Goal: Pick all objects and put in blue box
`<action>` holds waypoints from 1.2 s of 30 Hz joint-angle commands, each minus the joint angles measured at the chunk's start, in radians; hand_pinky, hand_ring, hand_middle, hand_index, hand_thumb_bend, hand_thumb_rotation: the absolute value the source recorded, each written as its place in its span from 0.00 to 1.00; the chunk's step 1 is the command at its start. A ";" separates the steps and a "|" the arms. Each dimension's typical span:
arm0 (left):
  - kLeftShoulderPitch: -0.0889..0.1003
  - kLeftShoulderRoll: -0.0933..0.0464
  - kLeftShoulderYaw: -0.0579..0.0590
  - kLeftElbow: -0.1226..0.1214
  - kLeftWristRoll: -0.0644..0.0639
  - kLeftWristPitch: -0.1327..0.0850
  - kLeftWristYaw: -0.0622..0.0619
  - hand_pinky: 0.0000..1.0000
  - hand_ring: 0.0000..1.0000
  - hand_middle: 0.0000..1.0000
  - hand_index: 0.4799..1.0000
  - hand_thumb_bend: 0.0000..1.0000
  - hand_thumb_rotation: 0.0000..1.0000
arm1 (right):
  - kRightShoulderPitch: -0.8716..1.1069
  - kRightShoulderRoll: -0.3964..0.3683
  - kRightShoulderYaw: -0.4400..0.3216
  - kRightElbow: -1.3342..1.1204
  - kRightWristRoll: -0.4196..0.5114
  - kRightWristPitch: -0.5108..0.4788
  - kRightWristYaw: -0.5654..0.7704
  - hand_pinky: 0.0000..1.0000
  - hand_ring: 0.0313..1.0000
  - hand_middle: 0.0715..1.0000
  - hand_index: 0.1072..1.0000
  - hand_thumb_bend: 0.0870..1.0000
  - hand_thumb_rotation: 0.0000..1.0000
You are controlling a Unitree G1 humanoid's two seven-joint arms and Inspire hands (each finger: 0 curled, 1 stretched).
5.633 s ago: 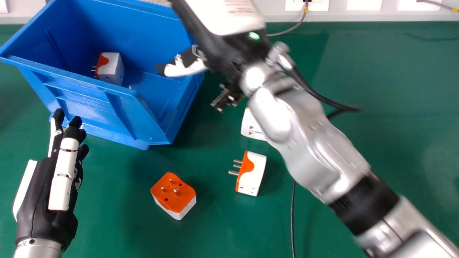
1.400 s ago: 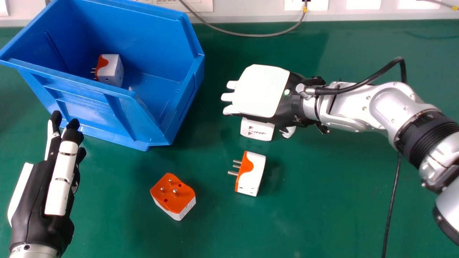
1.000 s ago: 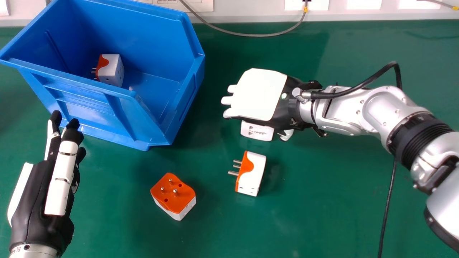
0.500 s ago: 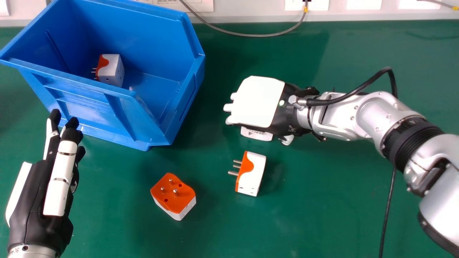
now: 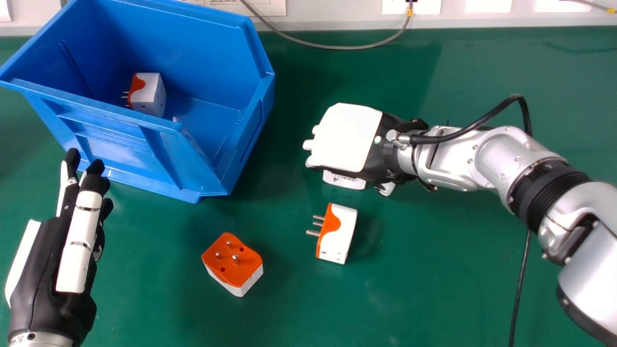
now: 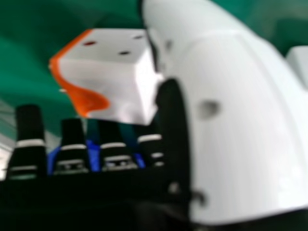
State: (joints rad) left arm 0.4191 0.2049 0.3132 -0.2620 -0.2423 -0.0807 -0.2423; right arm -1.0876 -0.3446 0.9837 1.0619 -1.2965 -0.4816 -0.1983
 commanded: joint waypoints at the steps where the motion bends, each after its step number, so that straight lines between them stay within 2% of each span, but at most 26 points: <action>1: 0.004 -0.001 0.012 -0.024 -0.019 -0.012 -0.006 1.00 1.00 1.00 1.00 0.47 0.95 | -0.028 0.000 -0.001 -0.003 0.008 0.017 -0.013 0.72 0.89 0.90 0.81 0.47 0.00; 3: 0.005 0.002 0.016 -0.019 -0.022 -0.015 -0.010 1.00 1.00 1.00 1.00 0.47 0.95 | -0.028 0.002 -0.001 -0.003 0.011 0.018 -0.008 0.73 0.89 0.90 0.81 0.48 0.00; 6: 0.012 0.000 0.019 -0.037 -0.017 -0.009 -0.003 1.00 1.00 1.00 1.00 0.47 0.95 | -0.027 0.005 -0.003 -0.003 0.016 0.019 -0.001 0.73 0.89 0.90 0.81 0.49 0.00; 11: 0.017 -0.003 0.021 -0.043 -0.014 -0.007 0.007 1.00 1.00 1.00 1.00 0.48 0.95 | -0.025 0.010 -0.002 0.010 0.016 0.021 -0.021 0.72 0.88 0.89 0.80 0.52 0.00; 15: 0.009 -0.002 0.021 -0.020 -0.010 -0.015 0.010 1.00 1.00 1.00 1.00 0.48 0.96 | -0.020 0.018 -0.014 0.027 0.031 0.023 -0.034 0.69 0.84 0.86 0.76 0.54 0.00; 17: 0.012 -0.003 0.019 -0.029 -0.009 -0.008 0.013 1.00 1.00 1.00 1.00 0.48 0.96 | -0.015 0.026 -0.023 0.039 0.044 0.029 -0.039 0.67 0.82 0.83 0.74 0.55 0.00; 20: 0.019 -0.003 0.020 -0.045 -0.014 0.000 0.013 1.00 1.00 1.00 1.00 0.49 0.96 | -0.002 0.023 -0.035 0.043 0.065 0.029 -0.090 0.64 0.80 0.81 0.71 0.57 0.00; 21: 0.020 -0.003 0.020 -0.046 -0.015 0.000 0.013 1.00 1.00 1.00 1.00 0.49 0.96 | -0.001 0.023 -0.035 0.045 0.067 0.028 -0.102 0.61 0.76 0.77 0.66 0.55 0.02; 22: 0.017 -0.002 0.021 -0.040 -0.016 -0.003 0.011 1.00 1.00 1.00 1.00 0.49 0.96 | 0.002 0.023 -0.037 0.052 0.070 0.026 -0.127 0.61 0.76 0.77 0.66 0.55 0.02; 23: 0.017 -0.001 0.022 -0.038 -0.016 -0.005 0.010 1.00 1.00 1.00 1.00 0.49 0.96 | 0.004 0.022 -0.037 0.055 0.071 0.024 -0.150 0.56 0.70 0.71 0.60 0.53 0.02; 24: 0.017 -0.001 0.022 -0.039 -0.015 -0.005 0.010 1.00 1.00 1.00 1.00 0.49 0.96 | 0.005 0.021 -0.034 0.058 0.068 0.024 -0.173 0.56 0.70 0.71 0.60 0.53 0.02; 25: 0.018 -0.001 0.021 -0.041 -0.014 -0.005 0.010 1.00 1.00 1.00 1.00 0.49 0.96 | 0.004 0.021 -0.030 0.061 0.065 0.024 -0.189 0.49 0.63 0.64 0.57 0.52 0.01; 26: 0.019 -0.001 0.022 -0.042 -0.014 -0.006 0.010 1.00 1.00 1.00 1.00 0.49 0.96 | 0.002 0.021 -0.026 0.065 0.062 0.025 -0.197 0.49 0.63 0.64 0.57 0.52 0.01; 27: 0.020 -0.002 0.022 -0.043 -0.015 -0.005 0.009 1.00 1.00 1.00 1.00 0.49 0.96 | -0.002 0.023 -0.024 0.069 0.062 0.026 -0.188 0.42 0.53 0.60 0.54 0.51 0.01; 28: 0.021 -0.002 0.022 -0.041 -0.017 -0.007 0.008 1.00 1.00 1.00 1.00 0.49 0.96 | -0.006 0.025 -0.025 0.071 0.065 0.025 -0.174 0.42 0.53 0.60 0.54 0.51 0.01; 29: 0.021 -0.002 0.022 -0.039 -0.018 -0.008 0.007 1.00 1.00 1.00 1.00 0.49 0.96 | -0.009 0.026 -0.026 0.073 0.067 0.024 -0.164 0.36 0.44 0.57 0.51 0.51 0.01; 31: 0.020 -0.002 0.022 -0.034 -0.018 -0.010 0.005 1.00 1.00 1.00 1.00 0.49 0.96 | -0.011 0.026 -0.032 0.073 0.077 0.016 -0.149 0.36 0.44 0.57 0.51 0.51 0.01; 32: 0.019 -0.002 0.022 -0.033 -0.018 -0.010 0.005 1.00 1.00 1.00 1.00 0.49 0.96 | -0.011 0.025 -0.035 0.073 0.081 0.013 -0.144 0.31 0.38 0.52 0.49 0.50 0.01; 36: 0.020 -0.001 0.022 -0.046 -0.017 -0.004 0.006 1.00 1.00 1.00 1.00 0.49 0.96 | -0.008 0.026 -0.032 0.073 0.086 0.020 -0.142 0.29 0.35 0.49 0.48 0.50 0.01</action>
State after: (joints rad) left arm 0.4361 0.2046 0.3253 -0.2840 -0.2543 -0.0749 -0.2372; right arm -1.0817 -0.3175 0.9658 1.1388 -1.2278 -0.4705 -0.3375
